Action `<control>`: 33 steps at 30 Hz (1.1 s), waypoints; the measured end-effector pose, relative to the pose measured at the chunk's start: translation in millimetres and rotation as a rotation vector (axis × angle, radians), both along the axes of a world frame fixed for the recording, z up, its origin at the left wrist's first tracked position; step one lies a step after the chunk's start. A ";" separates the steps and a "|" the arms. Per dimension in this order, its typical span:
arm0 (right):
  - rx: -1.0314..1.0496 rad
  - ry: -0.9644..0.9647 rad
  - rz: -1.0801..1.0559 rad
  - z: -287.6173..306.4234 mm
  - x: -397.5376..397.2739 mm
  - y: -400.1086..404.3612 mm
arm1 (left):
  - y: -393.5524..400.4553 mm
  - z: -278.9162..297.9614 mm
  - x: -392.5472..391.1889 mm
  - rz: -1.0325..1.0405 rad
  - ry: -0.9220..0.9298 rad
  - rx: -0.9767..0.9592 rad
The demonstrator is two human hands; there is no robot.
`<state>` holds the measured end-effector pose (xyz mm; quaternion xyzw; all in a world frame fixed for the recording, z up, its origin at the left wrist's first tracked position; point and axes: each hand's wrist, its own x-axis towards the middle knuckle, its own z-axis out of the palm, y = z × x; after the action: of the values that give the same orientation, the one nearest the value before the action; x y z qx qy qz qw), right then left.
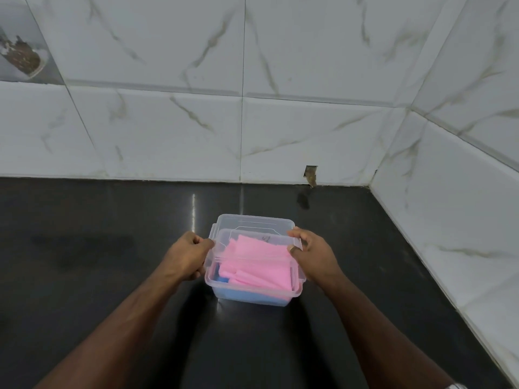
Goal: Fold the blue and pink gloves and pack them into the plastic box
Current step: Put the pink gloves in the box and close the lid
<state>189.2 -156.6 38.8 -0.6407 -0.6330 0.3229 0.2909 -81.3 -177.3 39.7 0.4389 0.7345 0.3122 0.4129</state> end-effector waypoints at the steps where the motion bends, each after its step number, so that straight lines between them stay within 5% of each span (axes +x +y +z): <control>1: -0.013 0.018 0.007 0.9 -2.1 3.7 | -2.4 -0.2 -2.1 -0.001 -0.009 -0.004; 12: -0.030 0.165 -0.071 7.5 -6.2 17.0 | -8.6 5.0 -13.4 0.048 -0.070 0.088; 33: -0.041 0.049 -0.065 -3.2 11.6 2.4 | -35.3 1.2 -2.6 0.084 -0.086 0.085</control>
<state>200.8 -154.2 35.6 -0.6586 -0.5977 0.3420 0.3034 -83.9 -212.6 40.9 0.4110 0.7199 0.3787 0.4116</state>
